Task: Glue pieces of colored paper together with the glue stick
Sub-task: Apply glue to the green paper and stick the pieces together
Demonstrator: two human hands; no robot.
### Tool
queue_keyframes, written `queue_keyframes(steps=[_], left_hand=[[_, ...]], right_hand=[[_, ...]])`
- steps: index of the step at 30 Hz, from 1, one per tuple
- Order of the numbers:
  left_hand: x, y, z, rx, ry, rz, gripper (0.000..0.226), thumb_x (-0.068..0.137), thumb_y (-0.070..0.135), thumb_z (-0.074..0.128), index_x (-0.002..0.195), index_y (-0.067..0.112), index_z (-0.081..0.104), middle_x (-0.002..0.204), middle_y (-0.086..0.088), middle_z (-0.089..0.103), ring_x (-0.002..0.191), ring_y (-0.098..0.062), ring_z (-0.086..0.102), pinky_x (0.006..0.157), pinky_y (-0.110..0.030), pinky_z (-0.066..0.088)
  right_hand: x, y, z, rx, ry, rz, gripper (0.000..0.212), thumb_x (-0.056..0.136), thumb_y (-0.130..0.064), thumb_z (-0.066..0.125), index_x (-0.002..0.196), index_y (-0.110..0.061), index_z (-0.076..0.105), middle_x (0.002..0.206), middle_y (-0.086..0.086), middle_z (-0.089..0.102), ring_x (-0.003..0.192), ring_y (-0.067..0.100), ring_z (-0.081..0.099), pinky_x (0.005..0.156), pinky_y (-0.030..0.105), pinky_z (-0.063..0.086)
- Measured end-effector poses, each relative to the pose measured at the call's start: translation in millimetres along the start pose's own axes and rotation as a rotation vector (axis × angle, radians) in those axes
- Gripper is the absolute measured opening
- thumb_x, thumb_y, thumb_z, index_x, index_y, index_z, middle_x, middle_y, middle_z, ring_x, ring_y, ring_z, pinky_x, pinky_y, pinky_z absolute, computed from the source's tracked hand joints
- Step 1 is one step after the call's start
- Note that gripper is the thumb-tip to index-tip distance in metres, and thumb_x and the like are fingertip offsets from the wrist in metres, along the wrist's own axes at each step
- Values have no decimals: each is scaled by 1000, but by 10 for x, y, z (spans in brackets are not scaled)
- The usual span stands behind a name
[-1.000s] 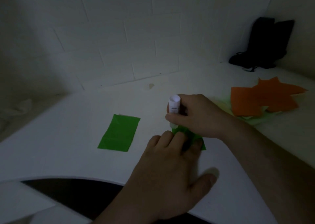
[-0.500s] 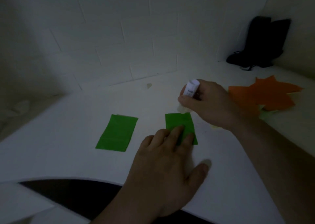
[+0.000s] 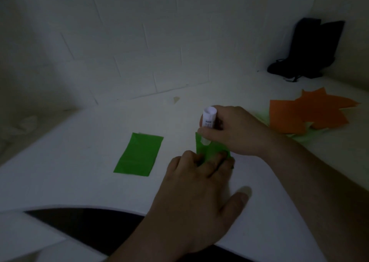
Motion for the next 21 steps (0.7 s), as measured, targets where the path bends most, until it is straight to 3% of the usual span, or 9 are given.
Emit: queue_keyframes(steps=[6, 14, 21], left_hand=[[-2, 0, -9, 6, -5, -1, 75, 98, 77, 16, 158, 35, 32, 162, 15, 36, 125, -25, 40, 104, -46, 35], [-12, -1, -17, 1, 2, -3, 74, 98, 77, 15, 156, 35, 36, 160, 15, 39, 123, -27, 43, 103, -46, 37], [-11, 4, -18, 0, -3, 4, 74, 99, 76, 17, 156, 34, 36, 162, 14, 37, 125, -28, 44, 105, -46, 37]], right_hand=[[-24, 78, -89, -39, 5, 22, 22, 91, -44, 65, 93, -22, 65, 89, -3, 71, 83, 14, 67, 82, 43, 56], [-75, 159, -211, -81, -15, 27, 10, 92, -38, 69, 88, -30, 65, 84, -9, 70, 79, 2, 62, 69, 25, 47], [-86, 224, -269, -131, -37, 48, 11, 91, -39, 66, 87, -29, 63, 83, -10, 68, 76, 4, 62, 70, 29, 47]])
Point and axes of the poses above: each hand's wrist, its own x-axis towards the middle knuckle, its own z-axis out of the palm, y = z × x, the point moved 10 cm from there along x, towards the middle knuckle
